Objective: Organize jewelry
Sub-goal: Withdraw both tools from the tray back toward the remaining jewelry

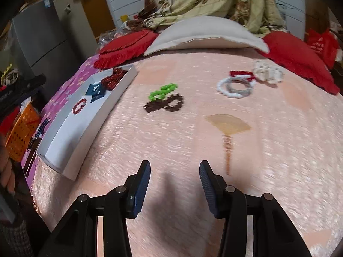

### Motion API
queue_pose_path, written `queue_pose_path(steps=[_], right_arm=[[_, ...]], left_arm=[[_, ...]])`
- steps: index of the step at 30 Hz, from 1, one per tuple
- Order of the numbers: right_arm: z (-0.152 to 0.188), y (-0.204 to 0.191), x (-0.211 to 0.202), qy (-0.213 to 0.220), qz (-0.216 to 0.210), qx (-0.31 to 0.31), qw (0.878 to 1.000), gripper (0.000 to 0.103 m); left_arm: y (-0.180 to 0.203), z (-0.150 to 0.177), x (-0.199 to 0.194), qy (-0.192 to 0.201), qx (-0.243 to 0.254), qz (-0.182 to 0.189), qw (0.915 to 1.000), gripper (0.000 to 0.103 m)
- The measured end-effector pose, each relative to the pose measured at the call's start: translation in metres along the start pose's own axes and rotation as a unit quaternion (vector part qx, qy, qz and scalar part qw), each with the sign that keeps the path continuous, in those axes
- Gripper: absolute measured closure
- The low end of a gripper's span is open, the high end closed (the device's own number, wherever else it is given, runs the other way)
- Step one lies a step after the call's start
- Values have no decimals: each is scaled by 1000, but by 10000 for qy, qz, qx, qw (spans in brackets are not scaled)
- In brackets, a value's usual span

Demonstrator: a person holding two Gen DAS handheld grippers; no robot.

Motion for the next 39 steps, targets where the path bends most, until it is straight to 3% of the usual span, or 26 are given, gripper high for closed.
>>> queue_pose_path(steps=[13,19,28,39], right_arm=[[14,33,-71,737,319,5,9968,58],[14,56,-90,916,230,409,9947,58],[21,68,-114,1156,247,525,9916,57],[30,82,-113,1122,337,685,9907,57]], left_arm=[[92,21,-54,-64,621,-53,9980,64],[100,26,-65,-101,633,-102,9979,64],[110,28,-83,38,723,-151,9973,64],[109,35,-69,-238,763,-165,9967,63]])
Point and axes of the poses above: each gripper's, at about its wrist camera, not at the fingertips, and x roughly the way its jaws point, y to its right, z to its underside, the point moved 1 cm from there along x, roughly the way its jaws point
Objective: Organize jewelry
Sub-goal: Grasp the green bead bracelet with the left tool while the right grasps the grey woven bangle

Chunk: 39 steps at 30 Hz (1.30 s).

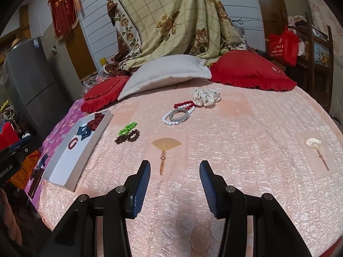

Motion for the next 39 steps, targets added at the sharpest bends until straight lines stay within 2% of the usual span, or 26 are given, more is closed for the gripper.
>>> queue_pose_path(steps=[8,12,19,23,27,39], right_arm=[[5,15,25,-251,100,105,9996,57],[9,25,41,-424,36,255,9988,57],[3,36,78,-726,-123,332,9967,57],[-12,43,107,-944,-242,394,9945,57],[-34,47,137,-999,-237,354,9941,57],[-104,44,218,-858,-416,554,9939,57]], left_arm=[[-27,2,55,-613,-354,198,9973,63],[-31,-2,89,-901,-462,450,9938,63],[-11,-16,145,-1057,-174,917,9900,63],[6,-24,184,-1108,164,1107,9875,63],[11,-28,218,-1275,223,1261,9835,63],[12,-27,260,-1431,225,1755,9738,63]])
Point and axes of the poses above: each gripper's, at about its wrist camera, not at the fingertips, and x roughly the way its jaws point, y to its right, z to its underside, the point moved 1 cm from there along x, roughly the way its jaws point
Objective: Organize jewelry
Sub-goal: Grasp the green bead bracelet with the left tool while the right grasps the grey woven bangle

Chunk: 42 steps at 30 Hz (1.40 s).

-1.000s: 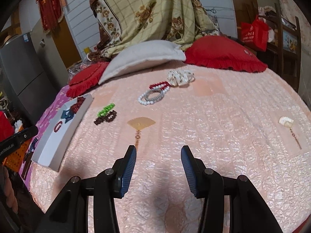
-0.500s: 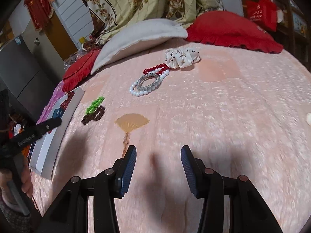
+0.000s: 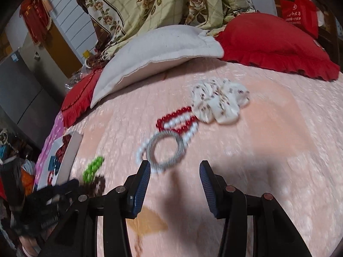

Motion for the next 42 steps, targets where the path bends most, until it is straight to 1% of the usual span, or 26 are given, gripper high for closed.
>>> queue_pose_path(steps=[4,5,6,7,8,9,10,12,15,17,21,23,25,26,27,28,30,32,33,34,36,39,40,42], right_arm=[[-11,-7,23,-114,124,-115,9998,57],[-12,-8,28,-141,165,-150,9997,58],[-13,-10,34,-175,207,-190,9995,62],[-13,-10,37,-200,230,-212,9993,70],[-13,-11,40,-237,247,-231,9991,74],[-12,-11,43,-284,256,-247,9990,81],[-12,-11,45,-299,271,-263,9988,88],[-11,-11,43,-295,221,-259,9990,95],[-7,-10,30,-218,71,-199,9995,96],[-2,-10,20,-179,-12,-182,9997,96],[12,-10,-4,-143,-169,-170,9996,97],[21,-11,-13,-151,-249,-170,9994,97],[32,-13,-23,-179,-319,-176,9992,97],[36,-14,-24,-212,-363,-184,9989,97],[41,-15,-26,-273,-409,-211,9986,97],[46,-16,-26,-321,-364,-255,9985,96],[53,-18,-24,-365,-214,-335,9985,96],[57,-17,-21,-410,-122,-370,9984,92],[59,-16,-19,-408,-75,-361,9985,86],[59,-14,-18,-391,-58,-334,9987,76],[58,-11,-16,-328,-50,-251,9991,63],[56,-7,-11,-262,-101,-184,9994,63],[54,-7,-10,-272,-98,-199,9994,63],[52,-9,-4,-279,-53,-273,9992,63]], left_arm=[[1,1,3,42,62,60,10000,63],[1,1,3,45,52,124,9999,64],[0,1,3,55,23,176,9998,74],[0,2,3,18,-24,254,9997,95],[0,2,3,-47,-82,379,9992,98],[0,3,2,-63,-144,482,9987,98],[2,4,-1,-33,-126,466,9988,100],[9,7,-8,34,3,383,9993,101],[15,11,-23,137,34,366,9992,101],[16,14,-36,225,-11,423,9988,101],[14,19,-59,355,-45,441,9984,101],[8,19,-63,407,-118,270,9987,101],[0,18,-59,325,-232,178,9990,97],[-7,16,-54,249,-368,123,9989,94],[-14,13,-49,236,-511,87,9984,86],[-19,11,-45,243,-593,67,9979,73],[-29,3,-37,292,-736,-9,9969,64],[-34,-6,-29,299,-748,-36,9967,64],[-36,-10,-24,282,-714,-50,9970,64],[-36,-14,-18,265,-663,-68,9974,64],[-37,-19,-7,180,-509,-100,9985,64],[-35,-21,13,-78,-302,-108,9995,63],[-35,-22,18,-108,-291,-7,9995,64],[-34,-24,19,-80,-274,-19,9996,64]])
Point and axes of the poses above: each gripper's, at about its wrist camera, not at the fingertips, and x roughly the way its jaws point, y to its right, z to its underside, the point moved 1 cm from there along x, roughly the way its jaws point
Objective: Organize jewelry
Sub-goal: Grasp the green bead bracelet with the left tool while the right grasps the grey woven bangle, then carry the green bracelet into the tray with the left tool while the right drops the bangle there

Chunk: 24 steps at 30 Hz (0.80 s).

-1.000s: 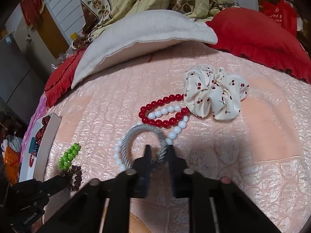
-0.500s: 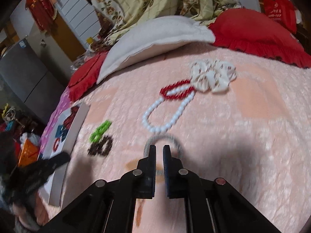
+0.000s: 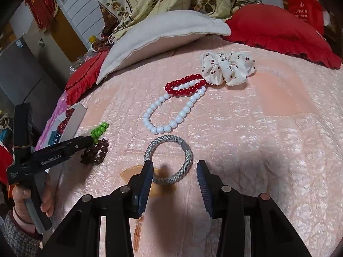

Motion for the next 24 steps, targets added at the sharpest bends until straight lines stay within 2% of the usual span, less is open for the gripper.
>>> queue_pose_path(steps=[2,3,4,5,6,7,9,13,19,24], right_arm=[[-4,-4,4,57,66,-99,9999,63],[-5,-6,7,65,76,-122,9999,63],[-7,-7,9,78,91,-146,9998,63],[-9,-10,11,95,117,-182,9997,63],[-10,-12,14,112,167,-223,9995,71],[-11,-15,17,97,210,-273,9994,87],[-12,-17,20,18,147,-264,9995,96],[-9,-18,10,46,13,-217,9998,97],[-6,-25,-19,246,-135,-199,9994,97],[-3,-39,-40,341,-249,-255,9988,97]], left_arm=[[5,0,0,-10,71,57,10000,66],[7,1,0,-27,126,68,9999,83],[12,2,-1,-86,224,53,9997,93],[14,2,-1,-129,268,102,9995,96],[16,3,-2,-169,268,140,9994,95],[18,4,-4,-165,274,126,9994,95],[21,7,-12,-84,264,116,9995,95],[25,13,-33,90,82,247,9996,95],[27,20,-88,445,-5,432,9981,95],[12,28,-133,752,-159,447,9960,95]])
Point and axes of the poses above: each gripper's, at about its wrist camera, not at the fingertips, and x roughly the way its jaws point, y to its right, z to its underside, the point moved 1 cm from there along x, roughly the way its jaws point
